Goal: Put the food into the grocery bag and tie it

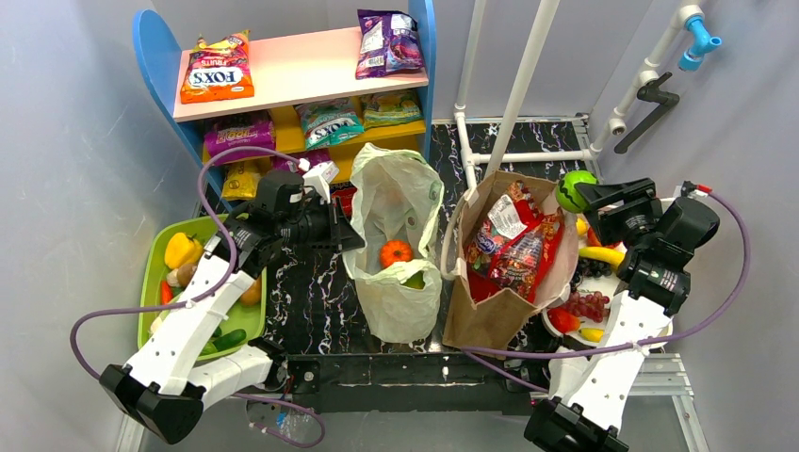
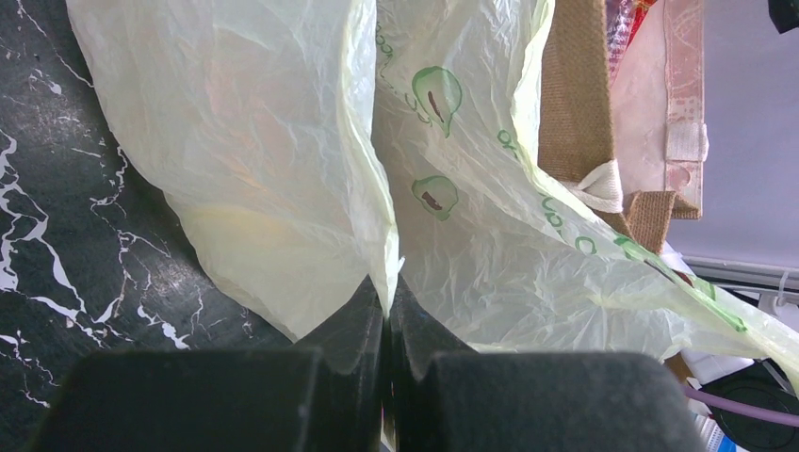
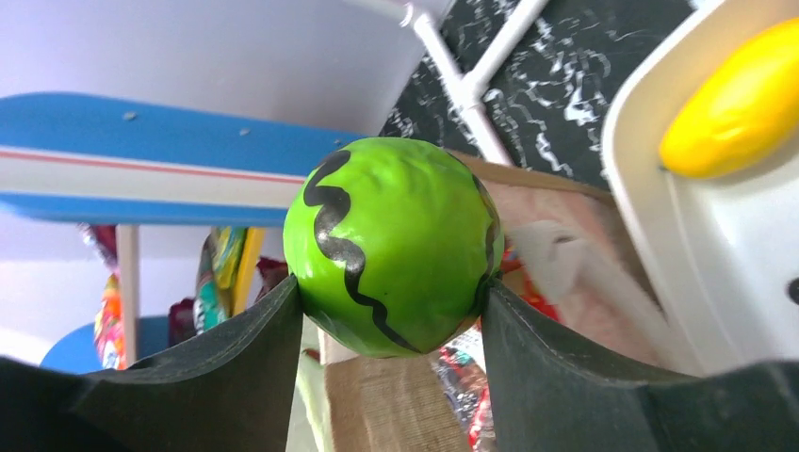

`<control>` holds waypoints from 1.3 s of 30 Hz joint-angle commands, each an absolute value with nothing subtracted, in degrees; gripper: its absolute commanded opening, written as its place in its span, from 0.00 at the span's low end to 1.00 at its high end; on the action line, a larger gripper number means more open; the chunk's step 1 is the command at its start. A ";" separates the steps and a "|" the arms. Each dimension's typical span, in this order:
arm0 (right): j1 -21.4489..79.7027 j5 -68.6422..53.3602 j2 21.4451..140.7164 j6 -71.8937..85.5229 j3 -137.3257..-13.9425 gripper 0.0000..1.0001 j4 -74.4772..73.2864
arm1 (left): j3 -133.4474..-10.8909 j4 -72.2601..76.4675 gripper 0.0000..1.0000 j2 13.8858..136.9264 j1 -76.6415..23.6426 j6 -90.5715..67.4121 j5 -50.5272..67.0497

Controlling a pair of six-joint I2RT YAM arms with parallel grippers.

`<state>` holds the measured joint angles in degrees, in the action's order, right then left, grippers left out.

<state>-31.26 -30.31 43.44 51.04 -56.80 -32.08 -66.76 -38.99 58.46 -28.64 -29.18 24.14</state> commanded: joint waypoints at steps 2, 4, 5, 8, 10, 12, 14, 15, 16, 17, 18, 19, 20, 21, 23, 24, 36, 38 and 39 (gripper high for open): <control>-31.24 -40.53 43.67 53.22 -61.59 0.40 -26.51 | -66.61 -37.25 0.00 59.08 -28.74 -30.00 24.34; -31.21 -42.55 44.03 54.61 -62.18 0.40 -24.93 | -66.47 -36.73 0.00 59.19 -28.74 -30.24 24.35; -31.14 -43.57 44.13 55.61 -62.16 0.40 -23.67 | -66.39 -36.46 0.00 59.29 -28.74 -30.39 24.36; -29.88 -44.45 44.42 57.15 -62.86 0.40 -21.44 | -66.27 -35.64 0.00 59.56 -28.75 -30.73 24.65; -27.47 -44.31 45.00 56.91 -63.97 0.40 -20.57 | -66.32 -35.19 0.00 59.97 -28.75 -30.88 24.77; -23.94 -44.28 46.26 56.37 -65.70 0.40 -20.58 | -66.31 -34.82 0.00 60.30 -28.74 -31.05 24.87; -18.72 -43.85 48.27 55.43 -68.16 0.40 -21.10 | -66.29 -34.36 0.00 60.57 -28.74 -31.32 24.95; -15.59 -43.33 49.26 54.93 -69.45 0.40 -21.61 | -66.26 -34.12 0.00 60.62 -28.74 -31.53 24.97; -12.76 -42.54 50.14 54.50 -70.65 0.40 -22.05 | -66.12 -33.88 0.00 60.67 -28.74 -31.70 25.01; -10.41 -41.43 50.86 53.85 -71.51 0.40 -22.40 | -66.01 -33.63 0.00 60.68 -28.74 -31.86 25.05; -7.50 -40.08 51.30 53.31 -72.45 0.40 -22.79 | -65.90 -33.50 0.00 60.69 -28.74 -32.02 25.10; -4.56 -38.72 51.55 52.95 -73.16 0.40 -22.79 | -65.79 -33.34 0.00 60.61 -28.78 -32.19 25.11; -2.25 -37.94 51.58 52.90 -73.31 0.40 -22.38 | -65.74 -33.25 0.00 60.57 -28.75 -32.24 25.07; 0.15 -36.92 51.50 53.07 -73.19 0.40 -21.71 | -65.57 -33.23 0.00 60.62 -28.76 -32.25 24.96; 5.33 -34.83 51.73 53.32 -72.61 0.40 -19.55 | -65.35 -33.22 0.00 60.57 -28.74 -32.33 24.73; 8.43 -33.98 52.10 53.35 -72.38 0.40 -18.74 | -65.37 -33.15 0.00 60.62 -28.75 -32.41 24.70; 29.83 -26.18 61.33 48.57 -77.88 0.43 -19.19 | -65.61 -33.19 0.00 59.89 -28.74 -32.65 24.31; 31.80 -25.38 62.90 47.76 -78.83 0.45 -19.88 | -65.58 -33.26 0.00 59.72 -28.75 -32.69 24.22; 32.46 -24.89 63.58 47.60 -79.13 0.51 -20.27 | -65.53 -33.26 0.00 59.62 -28.78 -32.70 24.18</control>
<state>29.21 -28.06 61.81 50.34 -74.84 -22.26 -66.00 -33.23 60.82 -28.64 -32.64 24.40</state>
